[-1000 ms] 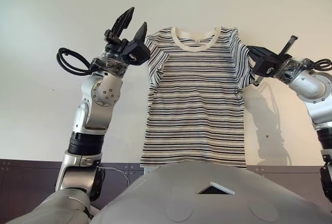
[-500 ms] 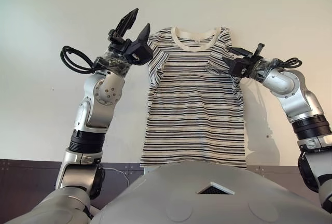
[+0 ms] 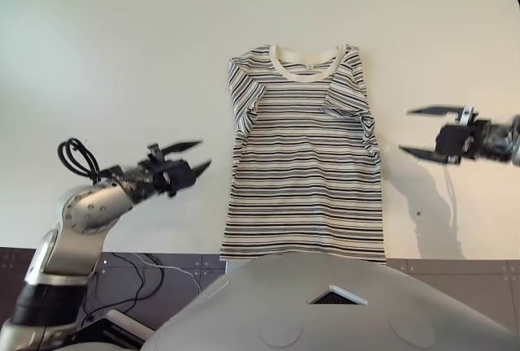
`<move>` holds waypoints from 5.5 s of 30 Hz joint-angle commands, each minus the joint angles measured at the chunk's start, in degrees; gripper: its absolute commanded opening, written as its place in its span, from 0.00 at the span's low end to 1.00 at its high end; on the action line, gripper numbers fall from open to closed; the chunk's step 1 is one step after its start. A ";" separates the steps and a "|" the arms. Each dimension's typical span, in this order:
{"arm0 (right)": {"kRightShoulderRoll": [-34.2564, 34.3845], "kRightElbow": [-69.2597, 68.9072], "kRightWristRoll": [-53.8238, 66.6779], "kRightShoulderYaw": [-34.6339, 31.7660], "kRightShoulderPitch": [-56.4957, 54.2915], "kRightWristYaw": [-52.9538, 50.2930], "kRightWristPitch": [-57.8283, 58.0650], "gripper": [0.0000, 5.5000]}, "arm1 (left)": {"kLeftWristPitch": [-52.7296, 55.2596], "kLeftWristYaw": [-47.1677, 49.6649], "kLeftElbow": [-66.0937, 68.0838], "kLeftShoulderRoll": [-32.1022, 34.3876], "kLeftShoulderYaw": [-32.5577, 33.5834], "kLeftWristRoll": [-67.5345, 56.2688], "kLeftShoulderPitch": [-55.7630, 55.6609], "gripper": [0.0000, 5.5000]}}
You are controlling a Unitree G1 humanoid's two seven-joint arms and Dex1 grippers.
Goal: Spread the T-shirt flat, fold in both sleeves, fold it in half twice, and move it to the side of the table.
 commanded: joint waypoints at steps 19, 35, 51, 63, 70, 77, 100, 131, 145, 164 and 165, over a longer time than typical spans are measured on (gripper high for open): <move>3.97 -1.45 -21.71 4.58 13.50 -12.80 -26.63 0.60 | -20.84 4.36 1.87 1.13 -13.03 22.14 4.20 0.39; 1.47 -2.98 -18.91 9.60 14.47 -13.62 -26.08 0.55 | -25.81 5.73 4.32 3.09 -15.10 22.14 2.64 0.20; -2.02 -5.58 -11.80 10.56 12.22 -11.59 -21.90 0.03 | -24.40 5.54 4.99 3.24 -18.25 18.75 0.02 0.02; -7.32 -4.00 -1.87 8.24 14.12 -7.37 -20.02 0.02 | -12.95 3.57 -2.87 0.49 -18.93 6.44 1.35 0.02; -8.12 -4.19 19.67 3.25 9.91 -2.21 -3.39 0.02 | 2.06 0.30 -10.55 2.35 -11.02 -11.99 1.04 0.02; 9.15 7.07 15.90 7.52 -18.14 -11.72 18.15 0.02 | 21.19 4.38 1.49 -5.84 -7.77 -20.81 -22.39 0.02; 37.45 51.59 -13.43 12.97 -50.16 -36.90 16.59 0.02 | -2.79 19.07 78.01 -29.07 -17.24 6.06 -74.50 0.02; 38.12 63.71 -15.76 9.48 -53.10 -34.51 0.98 0.64 | -0.46 38.80 83.04 -29.47 3.77 -4.49 -69.79 0.43; 26.52 29.04 -23.52 21.67 -29.81 -18.71 -0.83 0.64 | 18.73 46.80 34.43 -38.77 6.72 -9.22 -42.64 0.43; 29.55 -13.31 -14.55 25.63 -16.65 -7.75 21.52 0.64 | 30.81 43.25 13.05 -37.49 3.48 -4.87 -31.03 0.43; 26.31 -15.02 -11.82 21.32 -16.14 -6.42 22.52 0.64 | 30.90 44.03 11.94 -38.18 4.07 -4.95 -30.30 0.43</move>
